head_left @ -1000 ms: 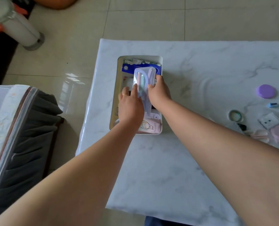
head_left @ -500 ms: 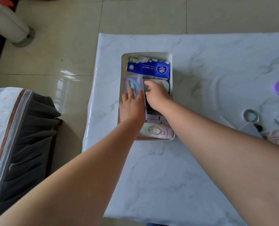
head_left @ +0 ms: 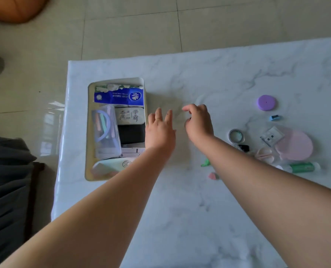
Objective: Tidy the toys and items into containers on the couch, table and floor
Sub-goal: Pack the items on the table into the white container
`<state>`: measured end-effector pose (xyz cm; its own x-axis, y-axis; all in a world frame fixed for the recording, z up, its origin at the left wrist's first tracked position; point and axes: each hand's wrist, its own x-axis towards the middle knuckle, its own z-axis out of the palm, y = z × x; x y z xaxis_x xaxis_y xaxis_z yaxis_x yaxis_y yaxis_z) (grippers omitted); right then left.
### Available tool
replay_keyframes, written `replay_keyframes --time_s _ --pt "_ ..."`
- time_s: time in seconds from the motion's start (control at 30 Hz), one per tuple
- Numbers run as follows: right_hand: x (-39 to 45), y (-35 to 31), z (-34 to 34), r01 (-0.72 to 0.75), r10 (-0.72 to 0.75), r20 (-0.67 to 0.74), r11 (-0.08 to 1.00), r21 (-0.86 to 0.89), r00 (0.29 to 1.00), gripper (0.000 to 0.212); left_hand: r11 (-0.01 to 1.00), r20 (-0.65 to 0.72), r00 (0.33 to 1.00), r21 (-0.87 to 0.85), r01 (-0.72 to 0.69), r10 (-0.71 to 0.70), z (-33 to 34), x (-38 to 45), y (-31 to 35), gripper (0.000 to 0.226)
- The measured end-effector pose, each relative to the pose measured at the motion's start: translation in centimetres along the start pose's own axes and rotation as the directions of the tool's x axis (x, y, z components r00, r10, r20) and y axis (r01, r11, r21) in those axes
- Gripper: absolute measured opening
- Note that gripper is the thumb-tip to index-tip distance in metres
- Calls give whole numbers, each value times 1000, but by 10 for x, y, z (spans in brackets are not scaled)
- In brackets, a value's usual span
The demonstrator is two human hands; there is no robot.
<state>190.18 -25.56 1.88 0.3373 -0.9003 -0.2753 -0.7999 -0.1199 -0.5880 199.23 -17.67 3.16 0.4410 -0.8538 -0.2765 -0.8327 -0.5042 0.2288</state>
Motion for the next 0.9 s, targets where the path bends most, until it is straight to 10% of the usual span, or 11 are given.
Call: replay_keyframes --time_s 0.43,0.9 --pt "51 192 -115 -211 187 -160 966 -150 969 53 996 275 961 -80 32 -9 68 28 184 43" --pt "111 241 -117 -145 120 -97 934 -326 988 48 994 304 950 -64 90 -67 97 54 227 19"
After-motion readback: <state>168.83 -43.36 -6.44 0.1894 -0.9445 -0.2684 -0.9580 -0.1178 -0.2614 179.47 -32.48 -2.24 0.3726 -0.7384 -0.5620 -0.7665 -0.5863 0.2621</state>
